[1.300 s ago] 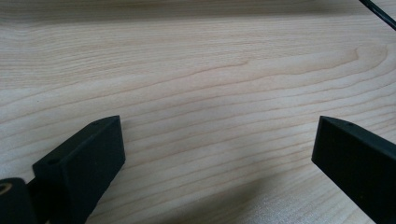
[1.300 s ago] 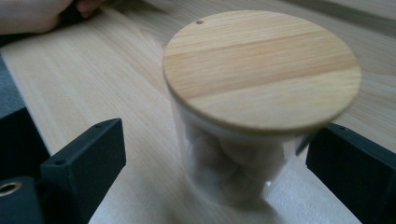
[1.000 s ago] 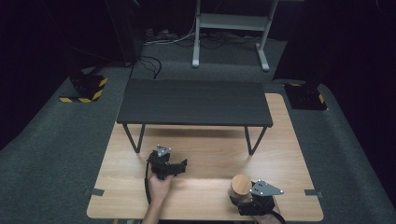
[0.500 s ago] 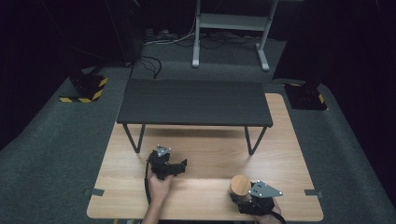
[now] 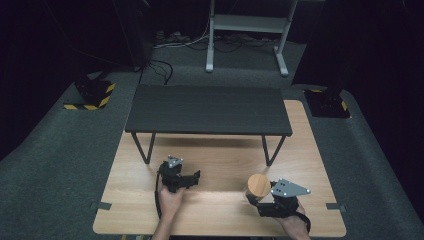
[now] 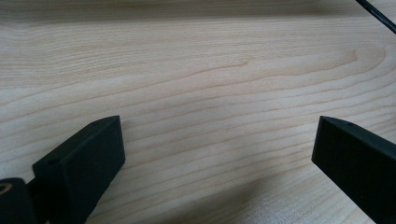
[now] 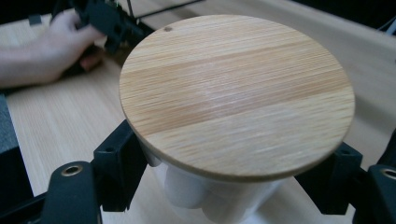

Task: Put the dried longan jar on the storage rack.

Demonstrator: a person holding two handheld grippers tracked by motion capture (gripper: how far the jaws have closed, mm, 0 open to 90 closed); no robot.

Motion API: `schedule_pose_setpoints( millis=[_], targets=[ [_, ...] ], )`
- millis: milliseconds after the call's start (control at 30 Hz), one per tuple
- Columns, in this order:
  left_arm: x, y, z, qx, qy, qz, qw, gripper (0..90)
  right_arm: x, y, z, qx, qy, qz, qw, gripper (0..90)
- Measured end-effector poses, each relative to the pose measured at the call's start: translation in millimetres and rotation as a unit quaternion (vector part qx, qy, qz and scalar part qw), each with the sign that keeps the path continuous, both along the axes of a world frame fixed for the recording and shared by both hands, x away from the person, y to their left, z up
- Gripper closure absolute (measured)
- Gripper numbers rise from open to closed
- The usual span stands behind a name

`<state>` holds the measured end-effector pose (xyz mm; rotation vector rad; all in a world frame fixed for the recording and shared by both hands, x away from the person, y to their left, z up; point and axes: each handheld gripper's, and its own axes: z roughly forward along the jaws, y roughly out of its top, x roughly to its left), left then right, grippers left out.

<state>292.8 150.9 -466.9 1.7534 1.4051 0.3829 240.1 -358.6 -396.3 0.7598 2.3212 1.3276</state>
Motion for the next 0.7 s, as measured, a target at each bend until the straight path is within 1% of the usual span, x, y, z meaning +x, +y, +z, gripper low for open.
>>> schedule_pose_setpoints(
  millis=[100,233,267,300,333,367,433,500,533,567,633,667,700],
  targets=[
    [0.0,0.0,0.0,0.000,0.000,0.000,1.0000,2.6,7.8,-2.2,12.9,0.007,-0.006,0.003,1.0000,25.0],
    [0.0,0.3,-0.1,-0.001,0.000,0.000,1.0000,2.6,21.1,-5.6,36.1,0.015,-0.018,0.009,0.9997,25.1],
    [0.0,0.2,-0.1,-0.001,0.000,0.000,1.0000,2.6,26.6,-6.6,45.8,0.018,-0.022,0.011,0.9995,25.1],
    [0.0,0.2,-0.1,-0.001,0.000,0.000,1.0000,2.6,26.6,-6.6,45.8,0.018,-0.022,0.011,0.9995,25.1],
    [0.0,0.3,-0.1,-0.001,0.000,0.000,1.0000,2.6,32.9,-7.6,56.4,0.022,-0.026,0.013,0.9993,25.1],
    [0.0,0.3,-0.2,-0.001,0.000,0.000,1.0000,2.6,32.9,-7.6,56.4,0.022,-0.026,0.013,0.9993,25.1],
    [0.0,0.2,-0.2,-0.001,0.000,0.000,1.0000,2.6,40.2,-8.5,69.2,0.026,-0.031,0.015,0.9991,25.1],
    [0.0,0.4,-0.2,-0.001,0.000,0.000,1.0000,2.6,45.2,-9.5,77.9,0.031,-0.033,0.017,0.9988,25.1],
    [0.0,0.5,-0.2,-0.001,0.000,0.000,1.0000,2.6,50.2,-9.7,87.1,0.034,-0.033,0.019,0.9987,25.1],
    [0.0,0.5,-0.2,-0.001,0.000,0.000,1.0000,2.6,50.2,-9.7,87.1,0.034,-0.033,0.019,0.9987,25.1],
    [0.1,0.4,0.0,0.000,0.000,0.000,1.0000,2.6,59.6,-9.4,101.8,0.039,-0.034,0.021,0.9984,25.1],
    [0.0,0.4,-0.1,-0.001,0.000,0.000,1.0000,2.6,59.6,-9.4,101.8,0.039,-0.034,0.021,0.9984,25.1],
    [0.0,0.4,-0.1,-0.001,0.000,0.000,1.0000,2.6,63.6,-9.0,107.4,0.040,-0.034,0.022,0.9983,25.1]
  ],
)
